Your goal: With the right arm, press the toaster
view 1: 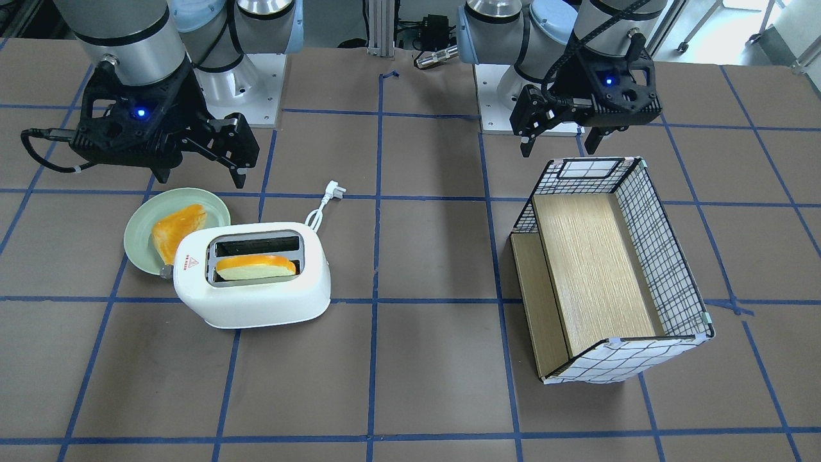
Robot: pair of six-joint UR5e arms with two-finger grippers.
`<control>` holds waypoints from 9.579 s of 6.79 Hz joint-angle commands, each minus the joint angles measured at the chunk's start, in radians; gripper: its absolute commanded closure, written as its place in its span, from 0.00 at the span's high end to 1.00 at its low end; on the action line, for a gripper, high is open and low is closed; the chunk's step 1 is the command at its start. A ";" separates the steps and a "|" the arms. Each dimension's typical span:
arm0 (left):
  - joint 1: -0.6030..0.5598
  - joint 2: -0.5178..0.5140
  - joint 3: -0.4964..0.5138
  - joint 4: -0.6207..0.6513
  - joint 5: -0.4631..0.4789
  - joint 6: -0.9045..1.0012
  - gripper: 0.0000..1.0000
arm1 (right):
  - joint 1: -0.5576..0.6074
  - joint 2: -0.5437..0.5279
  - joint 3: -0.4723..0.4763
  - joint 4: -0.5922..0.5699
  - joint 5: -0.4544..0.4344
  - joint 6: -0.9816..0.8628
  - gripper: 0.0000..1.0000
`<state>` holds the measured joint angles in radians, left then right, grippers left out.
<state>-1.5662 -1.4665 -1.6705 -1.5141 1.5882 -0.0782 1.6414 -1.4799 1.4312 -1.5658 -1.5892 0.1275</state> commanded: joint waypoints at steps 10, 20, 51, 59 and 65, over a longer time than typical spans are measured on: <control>0.000 0.000 0.000 0.000 0.001 0.000 1.00 | 0.000 -0.005 -0.002 0.001 0.000 0.000 1.00; 0.000 0.000 0.000 0.000 0.001 0.000 1.00 | 0.000 -0.002 -0.008 0.004 -0.006 0.007 0.00; 0.000 0.000 0.000 0.000 0.001 0.000 1.00 | -0.540 0.130 0.425 -0.326 0.664 -0.442 0.00; 0.000 0.000 0.000 0.000 0.000 0.000 1.00 | -0.540 0.171 0.443 -0.346 0.653 -0.443 0.00; 0.000 0.000 0.000 0.000 0.001 0.000 1.00 | -0.540 0.211 0.466 -0.387 0.652 -0.444 0.00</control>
<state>-1.5662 -1.4665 -1.6705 -1.5140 1.5892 -0.0782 1.1014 -1.2751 1.8951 -1.9486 -0.9372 -0.3160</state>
